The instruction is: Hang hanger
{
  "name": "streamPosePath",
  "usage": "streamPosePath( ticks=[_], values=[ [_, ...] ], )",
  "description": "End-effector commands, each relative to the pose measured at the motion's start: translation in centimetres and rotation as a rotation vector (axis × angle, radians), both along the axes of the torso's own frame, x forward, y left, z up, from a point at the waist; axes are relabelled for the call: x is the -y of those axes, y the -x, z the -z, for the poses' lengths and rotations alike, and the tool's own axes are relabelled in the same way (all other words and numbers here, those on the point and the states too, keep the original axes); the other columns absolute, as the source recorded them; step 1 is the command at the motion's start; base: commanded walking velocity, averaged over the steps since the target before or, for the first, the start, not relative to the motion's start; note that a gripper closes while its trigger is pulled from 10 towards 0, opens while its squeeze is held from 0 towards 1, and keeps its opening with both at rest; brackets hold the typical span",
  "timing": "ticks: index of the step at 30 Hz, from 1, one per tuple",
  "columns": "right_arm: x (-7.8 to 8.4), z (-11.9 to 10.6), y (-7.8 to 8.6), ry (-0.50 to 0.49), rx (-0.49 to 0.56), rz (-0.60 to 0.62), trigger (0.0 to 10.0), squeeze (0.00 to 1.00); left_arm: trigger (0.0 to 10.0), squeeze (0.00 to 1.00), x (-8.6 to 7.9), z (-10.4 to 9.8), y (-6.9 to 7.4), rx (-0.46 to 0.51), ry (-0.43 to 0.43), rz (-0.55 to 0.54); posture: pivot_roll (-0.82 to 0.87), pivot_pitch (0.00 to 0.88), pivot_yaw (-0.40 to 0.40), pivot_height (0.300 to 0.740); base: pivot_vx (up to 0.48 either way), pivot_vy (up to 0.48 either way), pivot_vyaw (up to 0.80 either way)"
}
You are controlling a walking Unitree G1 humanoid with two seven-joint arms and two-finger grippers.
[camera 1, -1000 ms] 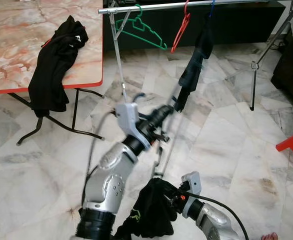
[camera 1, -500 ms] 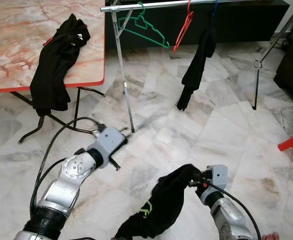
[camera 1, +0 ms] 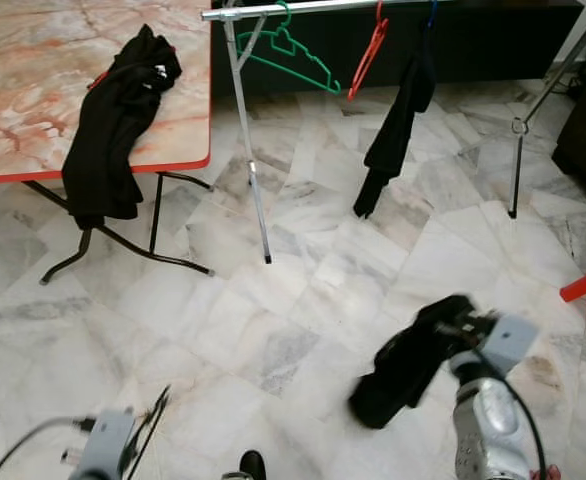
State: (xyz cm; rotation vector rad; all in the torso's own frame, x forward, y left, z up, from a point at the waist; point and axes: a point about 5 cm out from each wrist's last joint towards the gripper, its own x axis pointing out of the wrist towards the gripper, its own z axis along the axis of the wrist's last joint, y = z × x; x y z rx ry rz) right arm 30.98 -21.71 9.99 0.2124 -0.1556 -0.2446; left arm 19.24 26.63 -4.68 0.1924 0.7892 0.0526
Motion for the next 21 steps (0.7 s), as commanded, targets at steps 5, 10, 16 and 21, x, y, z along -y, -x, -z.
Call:
streamPosePath(
  ticks=[5, 10, 16, 21],
  values=[
    [-0.9, -1.9, 0.0, 0.005, 0.038, 0.075, 10.0, 0.0, 10.0, 0.0, 0.3, 3.0, 4.4, -0.182, 0.023, -0.063, 0.06, 0.125, 0.012, 0.74, 0.0, 0.0, 0.0],
    [-1.2, -3.1, 0.0, 0.006, 0.077, 0.081, 10.0, 0.0, 10.0, 0.0, 0.5, 3.3, 4.6, -0.201, 0.027, -0.071, 0.03, 0.104, 0.028, 0.74, 0.0, 0.0, 0.0],
    [-0.8, -3.4, 0.8, 0.017, 0.06, 0.122, 10.0, 0.0, 10.0, 0.0, 0.9, 3.1, 3.7, -0.185, -0.002, -0.025, 0.03, 0.082, 0.032, 0.74, 0.0, 0.0, 0.0],
    [-0.4, -2.3, 1.5, 0.02, 0.014, 0.162, 10.0, 0.0, 10.0, 0.0, 0.9, 3.2, 3.8, -0.194, 0.02, -0.054, 0.02, 0.031, 0.048, 0.74, 0.0, 0.0, 0.0]
  ],
)
